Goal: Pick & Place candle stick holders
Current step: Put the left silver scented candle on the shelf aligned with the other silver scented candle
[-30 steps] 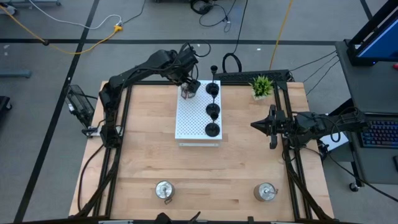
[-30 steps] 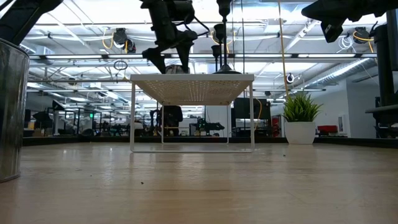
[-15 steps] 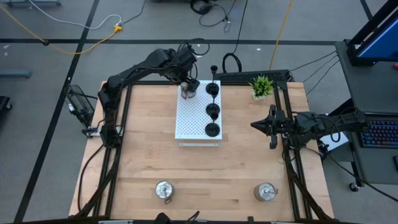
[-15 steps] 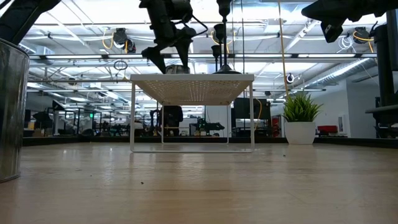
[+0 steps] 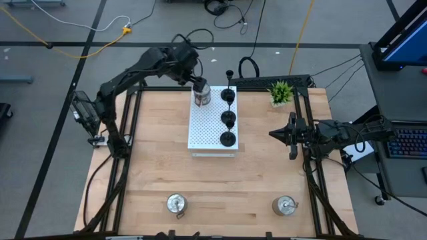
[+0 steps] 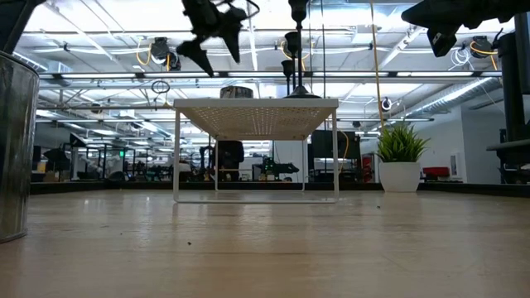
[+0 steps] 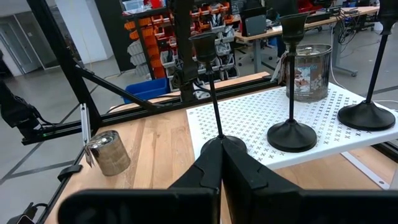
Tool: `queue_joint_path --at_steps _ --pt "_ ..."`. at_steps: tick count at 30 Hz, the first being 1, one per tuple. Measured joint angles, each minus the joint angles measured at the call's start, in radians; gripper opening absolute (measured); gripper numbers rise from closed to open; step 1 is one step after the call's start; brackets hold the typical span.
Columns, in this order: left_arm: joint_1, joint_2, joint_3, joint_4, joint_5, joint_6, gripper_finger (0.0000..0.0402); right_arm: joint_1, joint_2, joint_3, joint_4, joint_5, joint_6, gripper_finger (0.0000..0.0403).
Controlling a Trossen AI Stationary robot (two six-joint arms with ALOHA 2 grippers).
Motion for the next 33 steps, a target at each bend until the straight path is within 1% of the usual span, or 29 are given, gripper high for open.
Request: queue_joint_path --at_steps 6,9,12,16,20,26,33 --pt "-0.038 -0.106 0.0 -0.1 0.022 -0.001 0.039 0.0 0.0 0.0 0.0 -0.004 0.0 0.0" --pt "-0.08 -0.163 0.0 -0.173 0.024 -0.01 0.039 0.0 0.0 0.0 0.0 -0.024 0.0 0.0" --pt "-0.142 -0.213 0.0 -0.231 0.024 -0.052 0.039 0.0 0.0 0.0 0.0 -0.024 0.0 0.0" --pt "-0.245 -0.267 0.0 -0.285 0.024 -0.124 0.039 0.0 0.0 0.0 0.0 -0.024 -0.005 0.0" --pt "-0.357 -0.303 0.0 -0.284 0.031 -0.181 0.039 0.0 0.0 0.0 -0.001 -0.024 -0.007 0.0" --pt "-0.505 -0.33 0.0 -0.284 0.143 -0.241 0.039 0.0 0.0 0.0 -0.006 -0.024 -0.008 0.0" --pt "-0.684 -0.325 0.0 -0.284 0.156 -0.39 0.039 0.0 0.0 0.0 -0.054 -0.025 -0.008 0.0"
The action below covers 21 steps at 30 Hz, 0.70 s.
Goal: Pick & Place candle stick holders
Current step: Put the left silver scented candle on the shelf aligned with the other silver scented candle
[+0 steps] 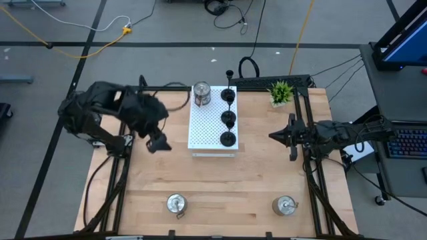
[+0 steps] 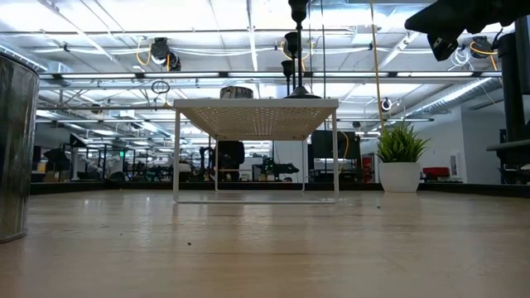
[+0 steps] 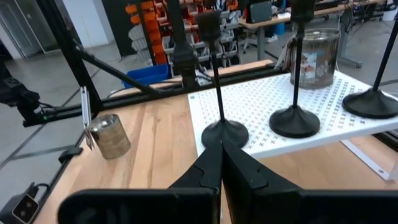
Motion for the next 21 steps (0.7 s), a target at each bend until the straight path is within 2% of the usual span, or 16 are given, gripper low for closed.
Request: queue_joint_path --at_steps 3,10,13,16,21 --pt "-0.085 0.008 0.0 0.001 -0.015 -0.103 0.039 0.0 0.0 0.0 -0.003 0.0 0.0 0.0" --pt "-0.288 0.024 -0.012 0.006 -0.199 -0.418 0.0391 0.0 0.0 0.0 -0.001 0.0 -0.035 0.0" --pt "-0.353 0.053 -0.033 0.012 -0.248 -0.538 0.0391 0.0 0.0 0.0 0.0 0.0 -0.048 0.0" --pt "-0.419 0.09 -0.07 0.012 -0.241 -0.653 0.0391 0.0 0.0 0.0 0.001 -0.001 -0.047 0.0" --pt "-0.493 0.175 -0.123 0.009 -0.158 -0.774 0.0391 0.0 0.0 0.0 0.001 -0.013 -0.048 0.0"
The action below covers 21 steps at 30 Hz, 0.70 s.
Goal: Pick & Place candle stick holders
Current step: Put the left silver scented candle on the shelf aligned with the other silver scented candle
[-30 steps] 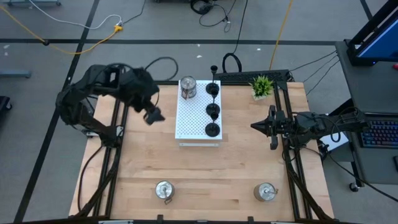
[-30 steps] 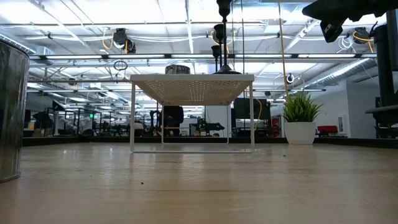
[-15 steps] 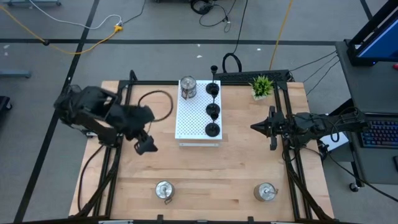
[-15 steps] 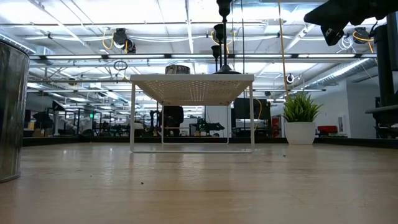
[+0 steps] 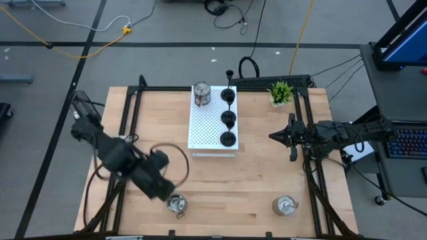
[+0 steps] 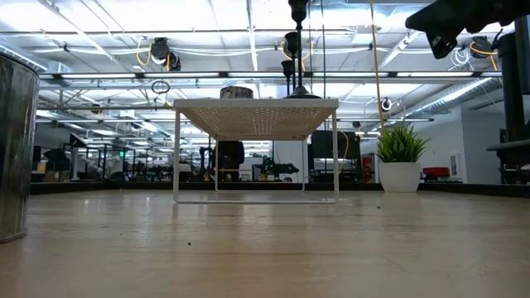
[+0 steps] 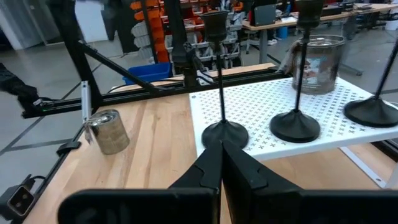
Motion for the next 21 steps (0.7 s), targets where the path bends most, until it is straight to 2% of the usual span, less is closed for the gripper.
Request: queue_joint_path --at_steps 6,21 --pt "-0.046 0.098 -0.044 0.003 0.078 -0.069 0.039 0.0 0.0 0.0 0.0 -0.068 -0.005 0.0" --pt "-0.059 0.253 -0.044 0.06 0.08 -0.061 0.0394 0.0 0.0 0.0 0.0 -0.066 -0.024 0.0"
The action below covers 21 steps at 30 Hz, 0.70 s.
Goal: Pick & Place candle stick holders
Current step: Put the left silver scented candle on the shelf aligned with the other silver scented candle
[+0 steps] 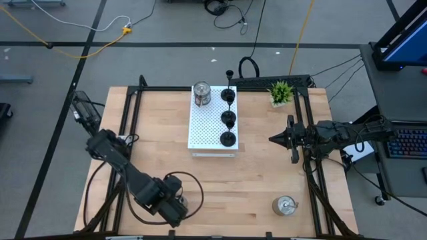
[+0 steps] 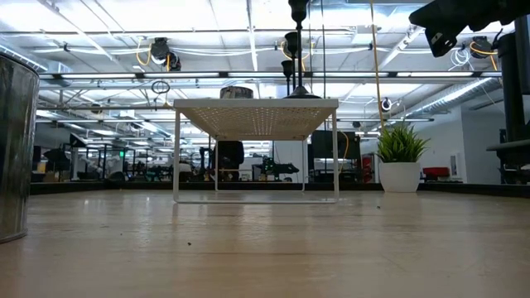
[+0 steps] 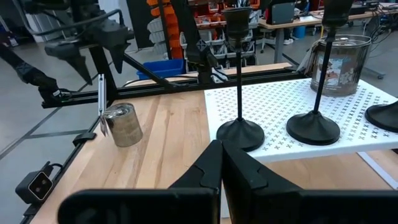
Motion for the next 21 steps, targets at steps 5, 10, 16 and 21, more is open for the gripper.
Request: queue_joint_path --at_steps 5,10,16,21 --pt "0.0 0.028 -0.002 0.021 -0.004 0.0 0.0398 0.0 0.0 0.0 0.0 0.0 0.0 0.0" --pt "0.003 0.03 -0.071 0.095 0.007 -0.011 0.04 0.0 0.0 0.0 0.0 0.0 0.0 0.0" --pt "0.004 0.03 -0.166 0.202 0.032 -0.012 0.04 0.0 0.0 0.0 0.0 0.0 0.0 0.0" --pt "0.018 0.031 -0.205 0.224 0.033 -0.013 0.04 0.0 0.0 0.0 0.0 0.0 0.0 0.0"
